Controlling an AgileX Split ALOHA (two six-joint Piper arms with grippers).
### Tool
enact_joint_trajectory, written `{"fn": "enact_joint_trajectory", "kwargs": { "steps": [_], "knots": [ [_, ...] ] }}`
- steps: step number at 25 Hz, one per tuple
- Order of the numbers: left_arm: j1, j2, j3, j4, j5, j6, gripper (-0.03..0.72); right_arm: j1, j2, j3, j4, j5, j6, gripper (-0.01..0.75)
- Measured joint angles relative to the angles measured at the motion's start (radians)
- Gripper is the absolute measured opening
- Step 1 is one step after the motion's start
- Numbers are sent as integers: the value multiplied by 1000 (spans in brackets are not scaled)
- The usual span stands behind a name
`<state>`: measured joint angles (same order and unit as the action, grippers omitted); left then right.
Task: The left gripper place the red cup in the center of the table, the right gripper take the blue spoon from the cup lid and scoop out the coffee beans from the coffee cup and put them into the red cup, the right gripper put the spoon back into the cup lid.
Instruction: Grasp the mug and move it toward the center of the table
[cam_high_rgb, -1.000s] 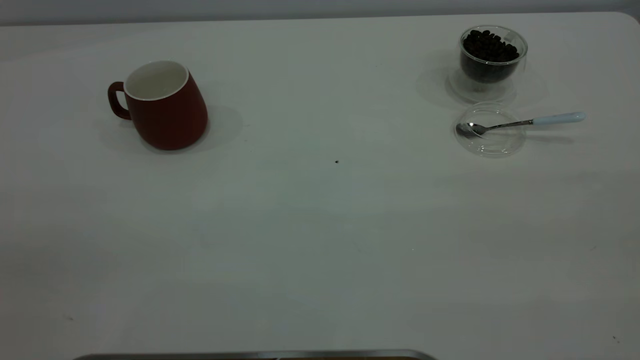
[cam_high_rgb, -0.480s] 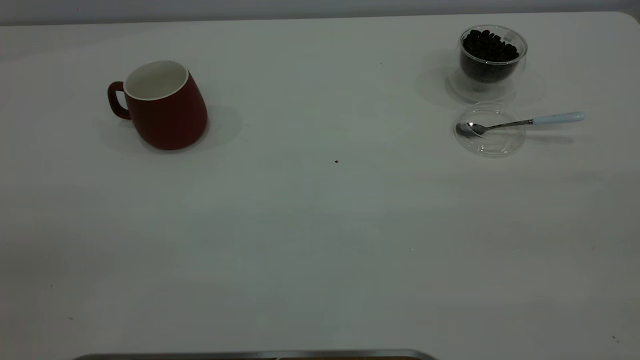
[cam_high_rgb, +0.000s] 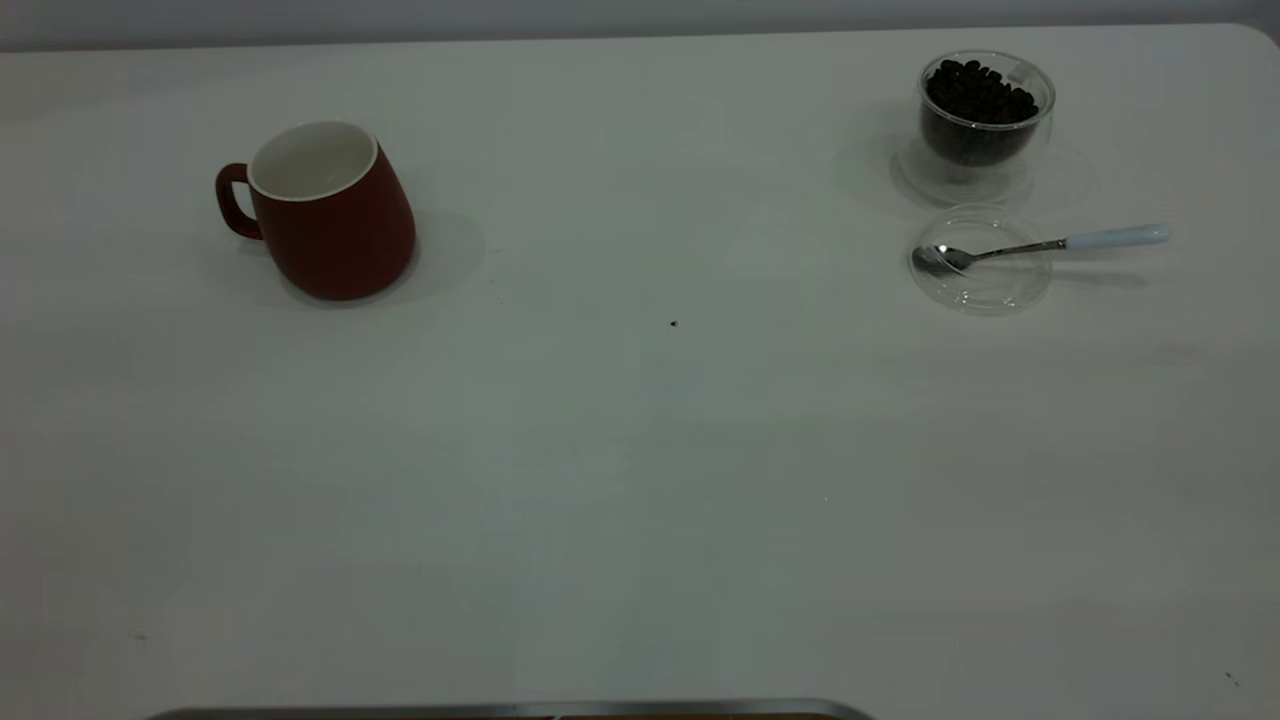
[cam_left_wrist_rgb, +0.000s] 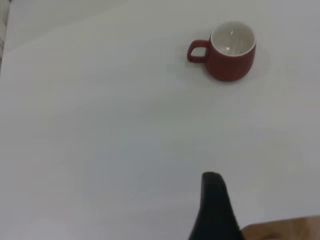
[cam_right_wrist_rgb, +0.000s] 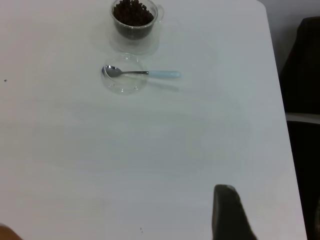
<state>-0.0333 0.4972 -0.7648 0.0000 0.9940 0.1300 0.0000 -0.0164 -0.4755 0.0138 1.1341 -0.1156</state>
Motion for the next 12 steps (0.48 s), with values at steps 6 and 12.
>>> {"fn": "enact_joint_trajectory", "kwargs": {
  "steps": [6,12],
  "knots": [
    [0,407,-114,-7,-164,234,587,0,0,0,0,0,0,441],
    [0,796,-271,-7,-203,529,587,0,0,0,0,0,0,441]
  ]
}}
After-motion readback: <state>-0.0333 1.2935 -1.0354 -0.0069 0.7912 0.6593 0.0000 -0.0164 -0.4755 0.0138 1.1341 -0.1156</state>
